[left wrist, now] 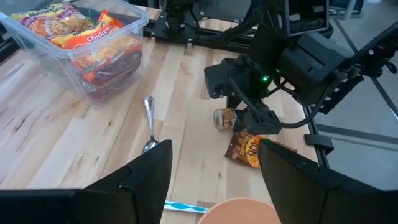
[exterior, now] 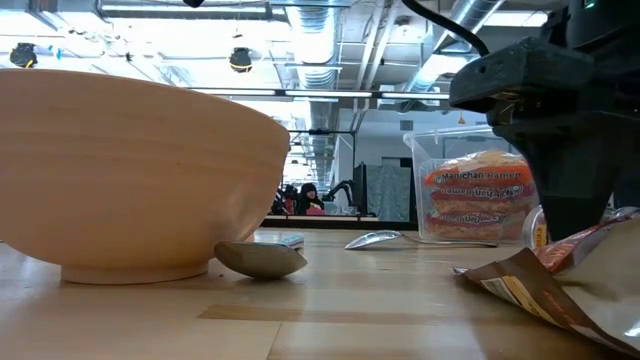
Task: Pick & Place Food Item
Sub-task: Put the brown seasoning bottle into the orange bin
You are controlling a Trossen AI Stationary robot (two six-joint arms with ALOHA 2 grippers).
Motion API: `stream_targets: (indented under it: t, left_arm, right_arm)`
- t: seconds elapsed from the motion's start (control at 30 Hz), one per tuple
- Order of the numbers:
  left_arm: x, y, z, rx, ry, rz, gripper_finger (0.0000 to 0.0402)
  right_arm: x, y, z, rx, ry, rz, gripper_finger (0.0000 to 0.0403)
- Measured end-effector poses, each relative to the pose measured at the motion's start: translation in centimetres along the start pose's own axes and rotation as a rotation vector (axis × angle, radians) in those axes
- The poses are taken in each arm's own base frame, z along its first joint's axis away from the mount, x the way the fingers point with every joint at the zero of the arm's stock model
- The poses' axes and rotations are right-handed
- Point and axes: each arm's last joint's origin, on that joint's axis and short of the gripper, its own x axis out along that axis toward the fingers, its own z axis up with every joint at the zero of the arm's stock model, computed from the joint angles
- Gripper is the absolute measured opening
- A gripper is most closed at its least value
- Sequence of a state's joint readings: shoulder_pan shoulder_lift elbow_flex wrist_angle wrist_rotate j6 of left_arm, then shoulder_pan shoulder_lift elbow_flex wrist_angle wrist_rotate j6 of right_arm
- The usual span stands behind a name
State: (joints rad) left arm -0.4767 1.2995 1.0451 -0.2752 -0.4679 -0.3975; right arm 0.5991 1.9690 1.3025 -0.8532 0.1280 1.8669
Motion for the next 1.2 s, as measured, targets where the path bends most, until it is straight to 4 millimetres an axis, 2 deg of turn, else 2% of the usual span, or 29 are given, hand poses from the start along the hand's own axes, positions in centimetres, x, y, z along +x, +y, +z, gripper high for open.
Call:
stream_targets:
  t: [0.2, 0.5, 0.7, 0.83, 0.97, 1.2]
  left_arm:
    - [0.0, 0.0, 0.0, -0.003, -0.001, 0.003, 0.0232]
    - [0.0, 0.0, 0.0, -0.003, -0.001, 0.003, 0.0232]
    - [0.0, 0.0, 0.0, -0.004, -0.001, 0.004, 0.0232]
    - [0.0, 0.0, 0.0, -0.003, -0.001, 0.004, 0.0232]
    - [0.0, 0.0, 0.0, 0.013, -0.001, 0.003, 0.0232]
    - [0.0, -0.2, 0.3, 0.073, -0.017, -0.039, 0.0232]
  right_arm:
    - [0.0, 0.0, 0.0, -0.034, 0.0, 0.001, 0.0225]
    - [0.0, 0.2, -0.1, -0.123, 0.006, 0.022, 0.0183]
    - [-0.5, 0.2, -0.1, -0.171, 0.01, 0.044, 0.02]
    - [-2.1, 0.1, 0.2, -0.22, 0.01, 0.092, 0.0195]
    - [-4.7, 0.0, 0.7, -0.309, -0.047, 0.193, 0.0179]
    - [-9.5, -0.1, 2.3, -0.477, -0.164, 0.405, 0.0198]
